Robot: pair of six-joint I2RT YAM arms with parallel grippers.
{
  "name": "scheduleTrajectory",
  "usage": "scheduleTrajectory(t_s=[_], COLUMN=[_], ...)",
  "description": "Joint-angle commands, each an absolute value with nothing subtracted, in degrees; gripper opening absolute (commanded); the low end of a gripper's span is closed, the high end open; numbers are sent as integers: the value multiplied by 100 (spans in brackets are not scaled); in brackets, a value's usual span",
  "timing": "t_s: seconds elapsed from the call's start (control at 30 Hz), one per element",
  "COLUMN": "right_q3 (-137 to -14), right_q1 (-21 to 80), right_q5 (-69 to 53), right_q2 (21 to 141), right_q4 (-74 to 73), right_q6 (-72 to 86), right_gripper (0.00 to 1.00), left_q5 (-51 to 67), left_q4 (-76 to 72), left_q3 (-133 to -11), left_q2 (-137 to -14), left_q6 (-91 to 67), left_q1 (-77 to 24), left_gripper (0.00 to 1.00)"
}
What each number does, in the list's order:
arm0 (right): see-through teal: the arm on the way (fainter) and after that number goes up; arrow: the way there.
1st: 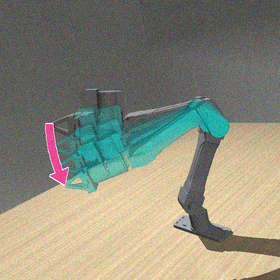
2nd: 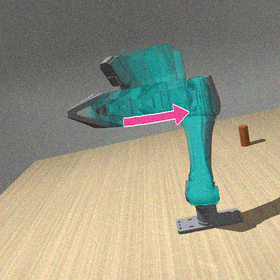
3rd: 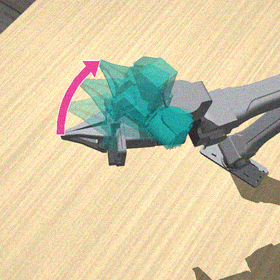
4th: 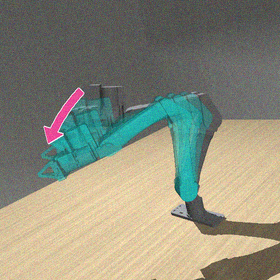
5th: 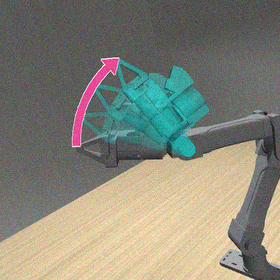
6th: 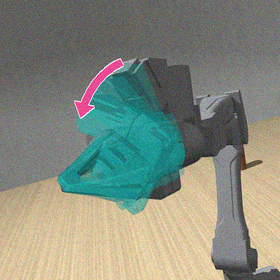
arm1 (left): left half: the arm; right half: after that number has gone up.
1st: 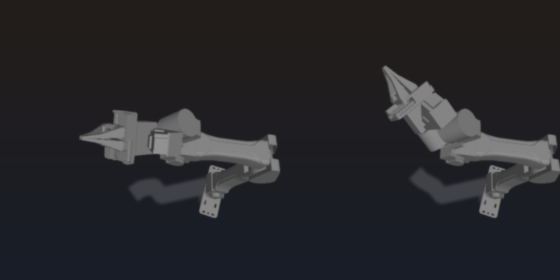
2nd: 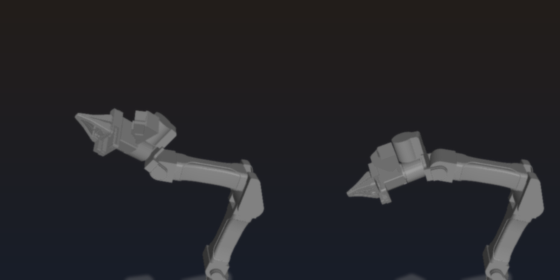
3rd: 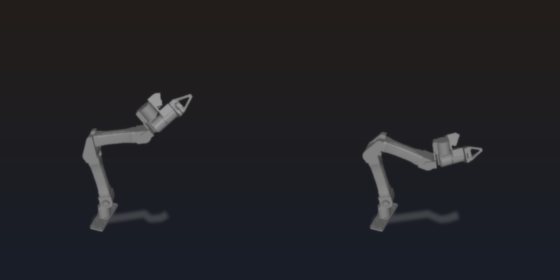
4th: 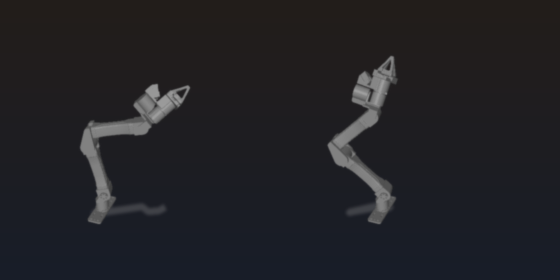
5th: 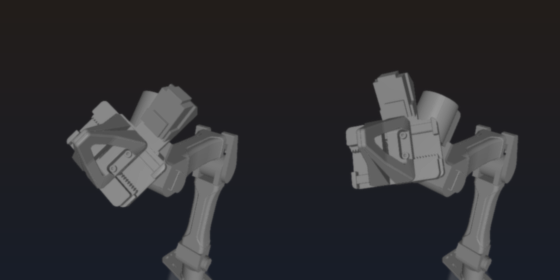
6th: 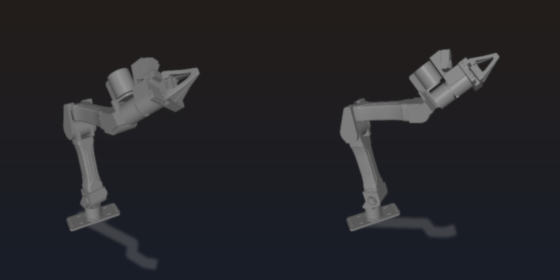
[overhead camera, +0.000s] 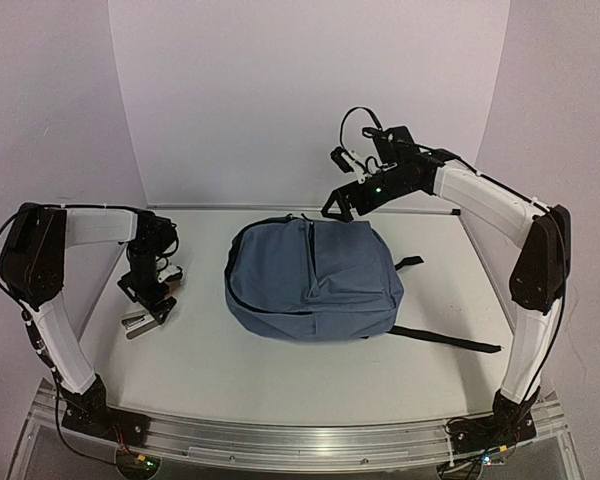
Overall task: Pack the student bag
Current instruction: Pick up the stationery from the center of the board.
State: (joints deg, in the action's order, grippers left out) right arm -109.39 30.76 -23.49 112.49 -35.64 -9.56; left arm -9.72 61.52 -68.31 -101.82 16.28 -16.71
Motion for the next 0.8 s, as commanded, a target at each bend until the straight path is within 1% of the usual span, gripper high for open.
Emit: scheduleTrajectory(t_s=[0.0,0.13,0.33,0.43,0.5,0.57,0.67,0.7,0.77], right_q3=[-11065,-11074,-10996,-10938,-10896,-10855,-10785,-10745,-10653], right_q1=[3050,3050,3047,3041,3038,3032,3032,3035,3034], right_q5=[-2368,-2393,-2358,-2337,-2323,-2322,-2304,-2294,-2299], right_q2=[11145,11146,11073,11020,10983,10948,10896,10869,10810], right_q4=[-3533,-3538,-3542,-3542,-3542,-3540,-3522,-3510,-3490], right_q6=[-932,-932,-962,-982,-993,-999,-912,-868,-782], right_gripper=[98,98,98,98,98,98,98,98,98], left_q5=[-1026,-925,-812,-744,-638,-426,-87,89,308], left_q4=[6179,6148,6162,6244,6336,6445,6608,6651,6661], left_q3=[-6640,-6725,-7002,-7179,-7358,-7596,-8053,-8187,-8387], left_q2=[-10186,-10470,-11015,-11200,-11244,-11202,-11163,-11139,-11033], left_q6=[1854,1826,1835,1797,1735,1616,1279,1190,991], left_q1=[-1674,-1670,-1675,-1670,-1672,-1685,-1734,-1757,-1796], left_gripper=[99,98,94,89,82,69,45,38,29])
